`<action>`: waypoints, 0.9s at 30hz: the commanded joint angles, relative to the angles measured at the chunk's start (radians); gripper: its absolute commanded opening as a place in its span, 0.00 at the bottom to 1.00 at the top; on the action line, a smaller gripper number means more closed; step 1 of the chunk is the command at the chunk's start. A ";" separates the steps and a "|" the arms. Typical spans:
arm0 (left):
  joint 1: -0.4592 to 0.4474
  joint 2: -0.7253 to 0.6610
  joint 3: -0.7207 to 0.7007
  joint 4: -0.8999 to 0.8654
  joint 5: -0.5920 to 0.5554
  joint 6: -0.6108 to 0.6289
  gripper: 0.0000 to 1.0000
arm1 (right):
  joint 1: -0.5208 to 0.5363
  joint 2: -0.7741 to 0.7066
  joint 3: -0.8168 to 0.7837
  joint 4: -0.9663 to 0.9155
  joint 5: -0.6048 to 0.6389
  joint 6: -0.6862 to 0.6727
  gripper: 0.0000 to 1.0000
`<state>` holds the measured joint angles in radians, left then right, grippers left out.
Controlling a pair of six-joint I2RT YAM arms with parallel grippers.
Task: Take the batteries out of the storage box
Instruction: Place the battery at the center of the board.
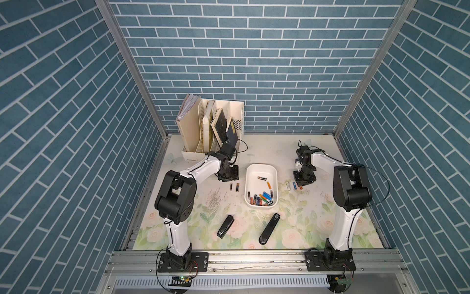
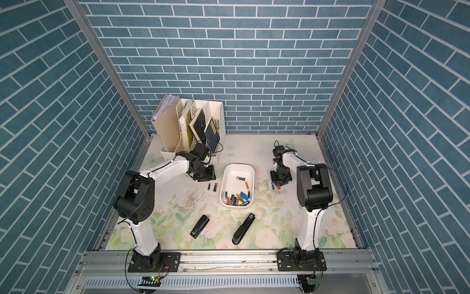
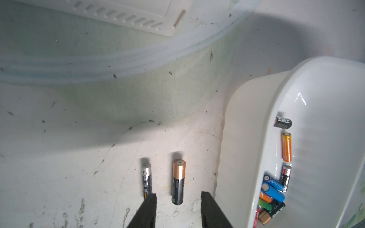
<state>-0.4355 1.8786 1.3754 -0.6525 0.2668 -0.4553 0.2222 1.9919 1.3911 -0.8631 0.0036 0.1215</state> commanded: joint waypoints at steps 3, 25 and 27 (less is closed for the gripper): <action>-0.004 -0.010 0.023 -0.025 -0.006 0.007 0.43 | -0.004 -0.012 0.000 -0.016 0.006 -0.027 0.28; -0.019 -0.031 0.080 -0.064 -0.046 -0.014 0.45 | -0.004 -0.055 0.037 -0.028 0.029 -0.026 0.35; -0.020 -0.038 0.082 -0.065 -0.052 -0.015 0.45 | -0.004 -0.059 0.047 -0.033 0.032 -0.026 0.35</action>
<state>-0.4465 1.8774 1.4361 -0.6922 0.2321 -0.4633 0.2218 1.9793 1.4052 -0.8677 0.0162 0.1215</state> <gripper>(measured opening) 0.448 0.346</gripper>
